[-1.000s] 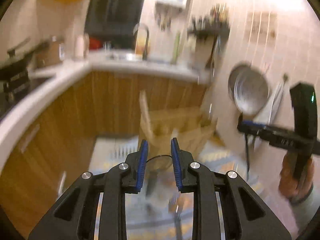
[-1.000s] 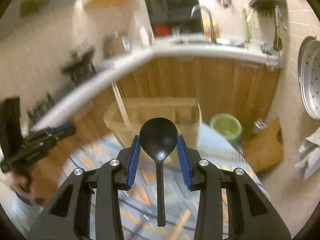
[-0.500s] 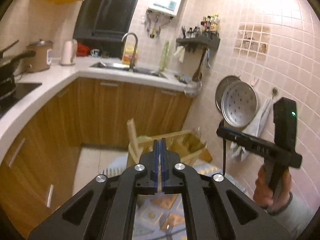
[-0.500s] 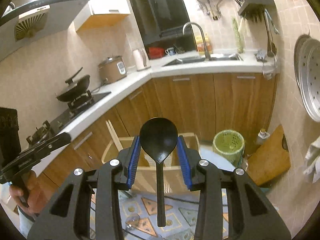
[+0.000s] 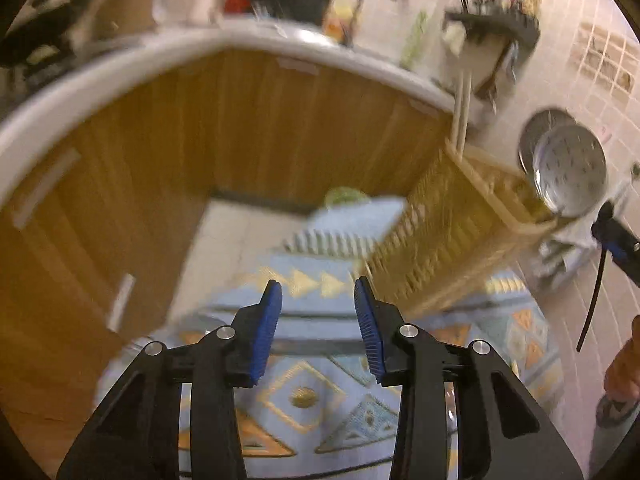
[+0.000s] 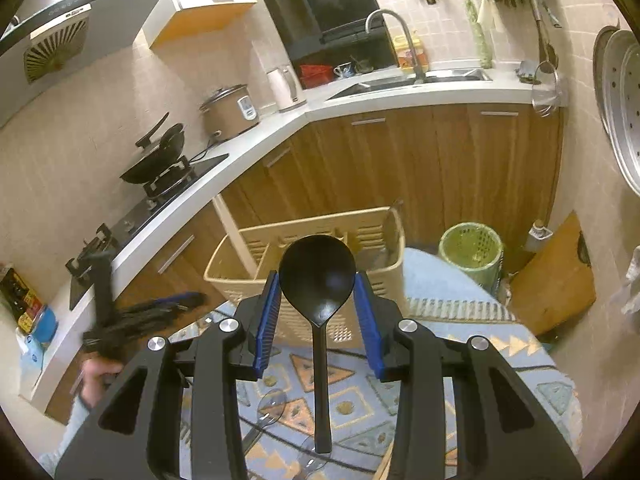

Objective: Organize utensils
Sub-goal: 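Grasp another clear spoon with the left gripper while the right gripper keeps holding the black spoon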

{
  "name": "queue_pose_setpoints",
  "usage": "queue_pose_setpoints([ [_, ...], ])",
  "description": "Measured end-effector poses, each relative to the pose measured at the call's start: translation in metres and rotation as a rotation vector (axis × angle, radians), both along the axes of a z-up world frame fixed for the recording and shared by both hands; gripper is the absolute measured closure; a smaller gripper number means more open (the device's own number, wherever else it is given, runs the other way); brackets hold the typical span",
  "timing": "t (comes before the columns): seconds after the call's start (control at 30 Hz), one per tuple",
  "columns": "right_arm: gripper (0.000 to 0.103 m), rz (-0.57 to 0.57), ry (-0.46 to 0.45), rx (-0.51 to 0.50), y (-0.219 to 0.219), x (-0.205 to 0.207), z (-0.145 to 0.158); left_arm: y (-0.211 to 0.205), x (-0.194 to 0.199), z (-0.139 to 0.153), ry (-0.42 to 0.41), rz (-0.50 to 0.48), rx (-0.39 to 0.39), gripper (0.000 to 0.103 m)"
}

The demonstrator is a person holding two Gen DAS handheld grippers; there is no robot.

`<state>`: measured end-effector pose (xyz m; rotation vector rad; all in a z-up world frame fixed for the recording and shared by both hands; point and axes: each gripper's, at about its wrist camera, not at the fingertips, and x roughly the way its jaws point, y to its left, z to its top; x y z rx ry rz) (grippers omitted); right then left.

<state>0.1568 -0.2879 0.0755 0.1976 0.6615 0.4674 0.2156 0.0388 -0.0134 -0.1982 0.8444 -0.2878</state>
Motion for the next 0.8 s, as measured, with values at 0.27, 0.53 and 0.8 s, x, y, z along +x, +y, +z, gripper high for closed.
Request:
queue_pose_setpoints([
  [0.27,0.069,0.009,0.032,-0.001,0.000,0.000,-0.011,-0.020,0.012,-0.028,0.067,-0.033,0.099,0.060],
  [0.53,0.069,0.009,0.046,0.005,-0.011,-0.006,-0.019,-0.022,0.008,-0.041,0.148,-0.109,0.091,0.061],
  [0.8,0.069,0.014,0.056,0.046,-0.018,-0.006,-0.028,0.003,-0.043,-0.022,0.296,-0.147,0.149,0.059],
])
